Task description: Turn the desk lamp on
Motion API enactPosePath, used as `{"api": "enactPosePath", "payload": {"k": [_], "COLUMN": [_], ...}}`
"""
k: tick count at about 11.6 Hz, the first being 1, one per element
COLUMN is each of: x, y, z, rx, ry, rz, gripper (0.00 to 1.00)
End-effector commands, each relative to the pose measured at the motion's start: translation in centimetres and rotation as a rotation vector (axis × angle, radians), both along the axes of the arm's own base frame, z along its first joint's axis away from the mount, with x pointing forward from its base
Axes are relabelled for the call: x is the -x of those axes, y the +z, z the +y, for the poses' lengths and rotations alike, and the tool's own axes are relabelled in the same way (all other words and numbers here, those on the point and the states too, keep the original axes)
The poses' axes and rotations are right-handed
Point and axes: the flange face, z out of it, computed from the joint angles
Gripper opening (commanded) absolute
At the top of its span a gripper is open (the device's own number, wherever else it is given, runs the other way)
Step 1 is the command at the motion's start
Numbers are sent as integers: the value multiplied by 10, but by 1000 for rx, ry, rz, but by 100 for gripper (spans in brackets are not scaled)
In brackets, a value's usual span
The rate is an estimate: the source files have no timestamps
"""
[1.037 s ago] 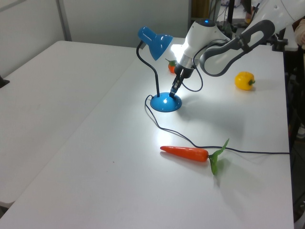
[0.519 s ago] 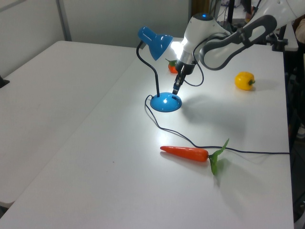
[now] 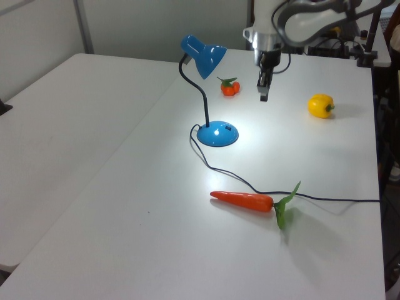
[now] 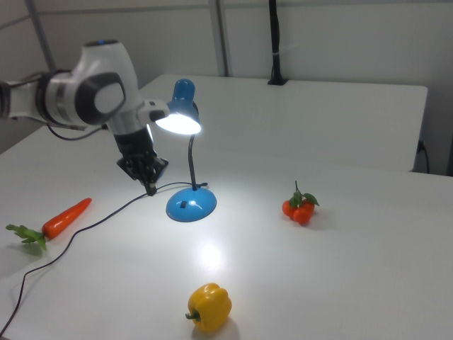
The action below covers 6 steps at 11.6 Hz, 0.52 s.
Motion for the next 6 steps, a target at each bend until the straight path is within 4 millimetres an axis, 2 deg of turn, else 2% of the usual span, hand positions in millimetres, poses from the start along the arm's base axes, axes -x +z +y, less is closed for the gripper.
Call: {"api": "enactPosePath", "payload": {"k": [1, 3, 4, 5, 6], "x": [43, 47, 47, 47, 47], "y": [82, 125, 142, 146, 146], "z": [3, 1, -5, -8, -12], "rx": [20, 7, 2, 1, 1], "ry": [-11, -23, -34, -41, -48], "rz": [56, 55, 30, 24, 22], "gripper": [2, 2, 7, 13, 29]}}
